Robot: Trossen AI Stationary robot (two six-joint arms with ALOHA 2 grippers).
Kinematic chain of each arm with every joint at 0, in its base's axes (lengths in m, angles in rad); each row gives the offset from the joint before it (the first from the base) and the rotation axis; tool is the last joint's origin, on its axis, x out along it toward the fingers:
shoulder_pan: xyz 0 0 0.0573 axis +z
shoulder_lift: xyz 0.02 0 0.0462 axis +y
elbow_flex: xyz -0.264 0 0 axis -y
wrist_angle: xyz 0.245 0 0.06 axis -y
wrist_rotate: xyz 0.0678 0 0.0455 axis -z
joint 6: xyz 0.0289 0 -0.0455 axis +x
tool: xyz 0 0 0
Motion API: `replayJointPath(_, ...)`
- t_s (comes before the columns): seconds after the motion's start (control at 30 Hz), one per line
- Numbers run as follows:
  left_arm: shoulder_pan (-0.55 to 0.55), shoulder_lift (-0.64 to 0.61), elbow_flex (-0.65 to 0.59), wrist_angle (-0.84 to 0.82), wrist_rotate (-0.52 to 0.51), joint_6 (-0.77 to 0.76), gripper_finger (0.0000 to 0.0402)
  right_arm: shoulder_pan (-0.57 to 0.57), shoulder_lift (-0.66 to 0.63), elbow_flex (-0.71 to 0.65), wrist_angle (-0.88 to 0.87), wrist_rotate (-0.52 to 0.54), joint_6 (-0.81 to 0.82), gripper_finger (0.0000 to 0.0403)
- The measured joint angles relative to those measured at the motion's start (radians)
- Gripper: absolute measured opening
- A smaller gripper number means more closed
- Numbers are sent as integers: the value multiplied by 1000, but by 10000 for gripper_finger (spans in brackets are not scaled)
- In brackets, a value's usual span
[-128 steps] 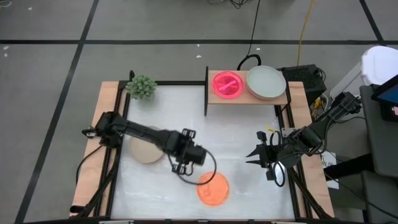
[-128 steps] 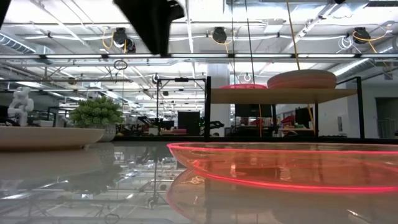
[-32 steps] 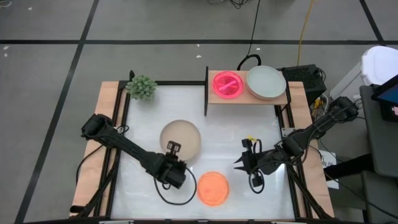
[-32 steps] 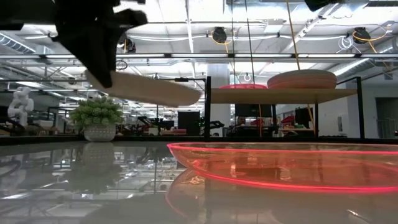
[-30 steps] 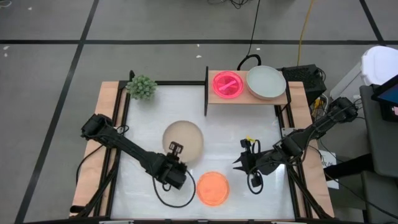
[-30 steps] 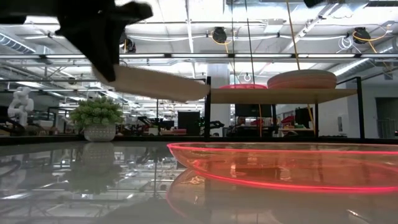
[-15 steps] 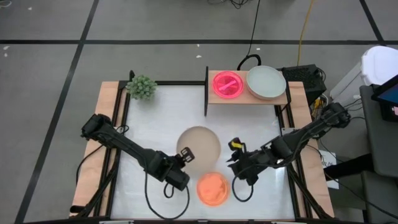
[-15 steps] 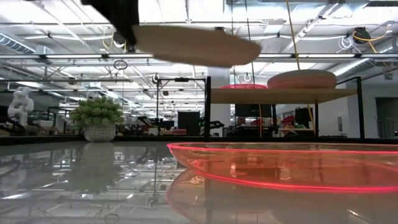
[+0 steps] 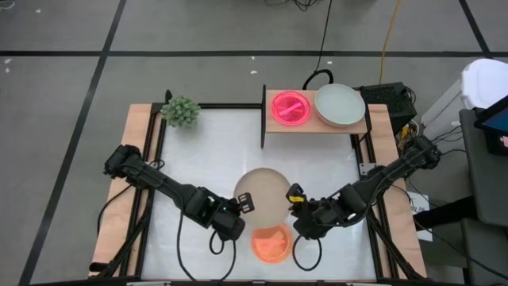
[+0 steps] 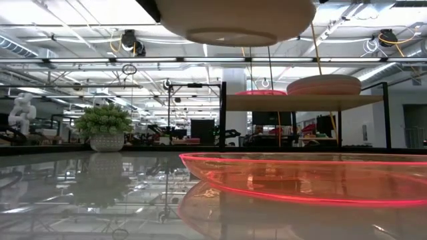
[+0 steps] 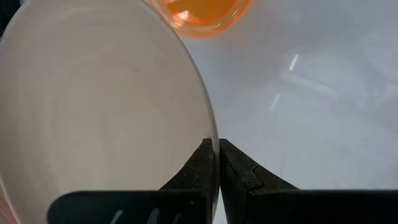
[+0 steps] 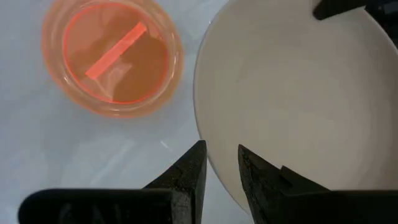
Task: Place and stack plates onto a shelf
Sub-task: Stack the brown plate on top of the gray plate on the shelf
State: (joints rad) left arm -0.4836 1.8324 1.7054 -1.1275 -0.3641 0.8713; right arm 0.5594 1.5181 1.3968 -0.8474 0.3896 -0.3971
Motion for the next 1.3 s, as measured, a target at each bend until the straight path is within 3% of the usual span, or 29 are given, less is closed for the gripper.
replayJointPath(0.57, 28, 0, 0, 31, 27, 103, 10, 5, 59, -1, -77, 2, -27, 75)
replayJointPath(0.77, 42, 0, 0, 38, 28, 84, 12, 5, 68, 0, -65, 6, -56, 23)
replayJointPath(1.17, 92, 0, -1, 74, 28, 13, 35, 6, 68, -1, -74, -5, -63, 2)
replayJointPath(1.3, 94, 0, -1, 97, 3, -19, 79, 6, 69, -1, -70, 2, -27, 1)
